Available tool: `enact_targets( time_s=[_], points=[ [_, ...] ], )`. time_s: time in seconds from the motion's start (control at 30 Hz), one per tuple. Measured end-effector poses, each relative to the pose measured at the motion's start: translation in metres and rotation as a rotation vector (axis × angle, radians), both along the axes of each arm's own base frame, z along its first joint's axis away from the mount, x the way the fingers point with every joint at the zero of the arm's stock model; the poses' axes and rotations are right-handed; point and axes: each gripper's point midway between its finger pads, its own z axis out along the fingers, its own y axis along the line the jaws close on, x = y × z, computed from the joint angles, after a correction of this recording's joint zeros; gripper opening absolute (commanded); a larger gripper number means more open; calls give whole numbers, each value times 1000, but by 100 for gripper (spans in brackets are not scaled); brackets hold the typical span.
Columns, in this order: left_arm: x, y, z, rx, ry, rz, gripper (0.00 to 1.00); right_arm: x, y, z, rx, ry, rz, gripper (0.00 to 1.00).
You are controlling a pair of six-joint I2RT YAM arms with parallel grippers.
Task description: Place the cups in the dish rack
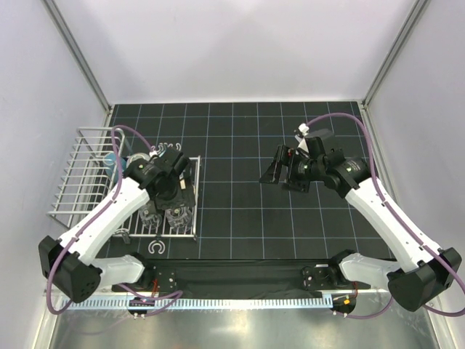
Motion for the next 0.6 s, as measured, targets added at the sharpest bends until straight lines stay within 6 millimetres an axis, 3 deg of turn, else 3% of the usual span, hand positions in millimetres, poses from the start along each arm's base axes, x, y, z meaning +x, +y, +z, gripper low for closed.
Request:
enact_targets(
  time_s=[0.23, 0.3, 0.43, 0.6],
  points=[
    [0, -3, 41, -90, -108, 13, 100, -6, -3, -7, -11, 11, 3, 94],
    [0, -8, 59, -168, -181, 5, 100, -9, -6, -10, -18, 15, 3, 99],
    [-2, -28, 94, -373, -318, -18, 100, -18, -14, -20, -38, 19, -9, 100],
    [-12, -57, 97, -589, -327, -47, 100, -32, -27, -35, -58, 14, -35, 100]
  ],
)
